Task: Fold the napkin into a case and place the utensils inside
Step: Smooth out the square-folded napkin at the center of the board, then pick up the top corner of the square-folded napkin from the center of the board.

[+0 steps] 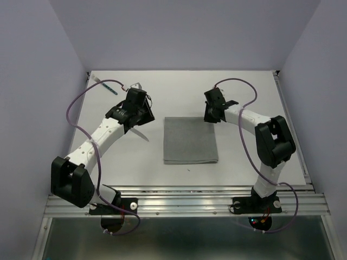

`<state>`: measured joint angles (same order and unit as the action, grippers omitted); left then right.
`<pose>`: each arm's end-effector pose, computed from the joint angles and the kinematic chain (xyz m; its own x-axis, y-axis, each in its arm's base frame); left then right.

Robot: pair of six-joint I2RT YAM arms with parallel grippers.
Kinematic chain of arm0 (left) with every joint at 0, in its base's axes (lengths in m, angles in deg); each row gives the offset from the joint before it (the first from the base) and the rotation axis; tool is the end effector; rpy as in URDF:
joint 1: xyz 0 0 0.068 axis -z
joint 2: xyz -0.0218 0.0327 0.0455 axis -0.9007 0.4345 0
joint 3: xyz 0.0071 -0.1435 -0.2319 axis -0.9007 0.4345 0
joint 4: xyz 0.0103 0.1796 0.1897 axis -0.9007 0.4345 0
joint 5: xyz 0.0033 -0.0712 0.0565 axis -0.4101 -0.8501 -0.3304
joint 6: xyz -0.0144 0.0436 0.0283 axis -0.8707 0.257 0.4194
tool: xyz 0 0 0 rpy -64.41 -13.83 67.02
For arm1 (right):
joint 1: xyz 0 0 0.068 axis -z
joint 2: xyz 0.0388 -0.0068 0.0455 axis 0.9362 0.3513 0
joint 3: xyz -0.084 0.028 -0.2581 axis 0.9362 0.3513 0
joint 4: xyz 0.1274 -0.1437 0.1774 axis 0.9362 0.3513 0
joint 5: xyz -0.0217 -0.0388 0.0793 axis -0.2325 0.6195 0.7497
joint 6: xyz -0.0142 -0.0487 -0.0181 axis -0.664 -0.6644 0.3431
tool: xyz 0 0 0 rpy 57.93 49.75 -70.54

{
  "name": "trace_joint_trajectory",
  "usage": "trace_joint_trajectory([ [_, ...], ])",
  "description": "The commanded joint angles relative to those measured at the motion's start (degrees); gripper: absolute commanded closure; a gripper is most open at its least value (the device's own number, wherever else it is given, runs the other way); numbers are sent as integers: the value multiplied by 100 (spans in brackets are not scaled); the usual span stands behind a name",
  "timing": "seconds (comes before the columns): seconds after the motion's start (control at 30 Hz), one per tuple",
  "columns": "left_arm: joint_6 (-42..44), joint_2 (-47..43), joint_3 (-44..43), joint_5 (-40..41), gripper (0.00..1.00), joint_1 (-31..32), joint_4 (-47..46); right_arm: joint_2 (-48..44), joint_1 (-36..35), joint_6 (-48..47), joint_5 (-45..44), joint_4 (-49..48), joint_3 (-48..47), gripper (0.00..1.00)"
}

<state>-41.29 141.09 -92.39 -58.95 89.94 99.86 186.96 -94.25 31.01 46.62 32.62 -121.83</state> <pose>0.2802 -0.1316 0.3042 -0.6824 -0.3095 -0.6622 -0.0223 0.9143 -0.4044 0.3692 0.1625 0.1844 -0.8070 0.1592 -0.5686 0.1087 0.9866 0.1219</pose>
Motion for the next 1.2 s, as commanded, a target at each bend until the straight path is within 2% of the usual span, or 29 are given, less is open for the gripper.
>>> trace_joint_trajectory([
  [0.0,-11,-483,109,175,60,-64,157,-1061,-609,-255,19,-51,60,79],
  [0.17,-37,-730,214,175,60,-318,359,-1386,-1700,-265,-218,169,297,68],
  [0.33,59,-871,355,140,58,-688,448,-1203,-2981,-28,-438,213,289,54],
  [0.47,156,-888,364,61,58,-969,439,-816,-3616,52,-666,248,26,52],
  [0.67,235,-836,425,-80,58,-1084,368,-184,-4074,87,-658,257,-221,52],
  [0.8,244,-827,469,-115,58,-1093,333,115,-4128,87,-667,292,-317,52],
  [1.17,253,-888,522,-168,58,-1093,316,336,-4233,69,-1062,406,-493,58],
])
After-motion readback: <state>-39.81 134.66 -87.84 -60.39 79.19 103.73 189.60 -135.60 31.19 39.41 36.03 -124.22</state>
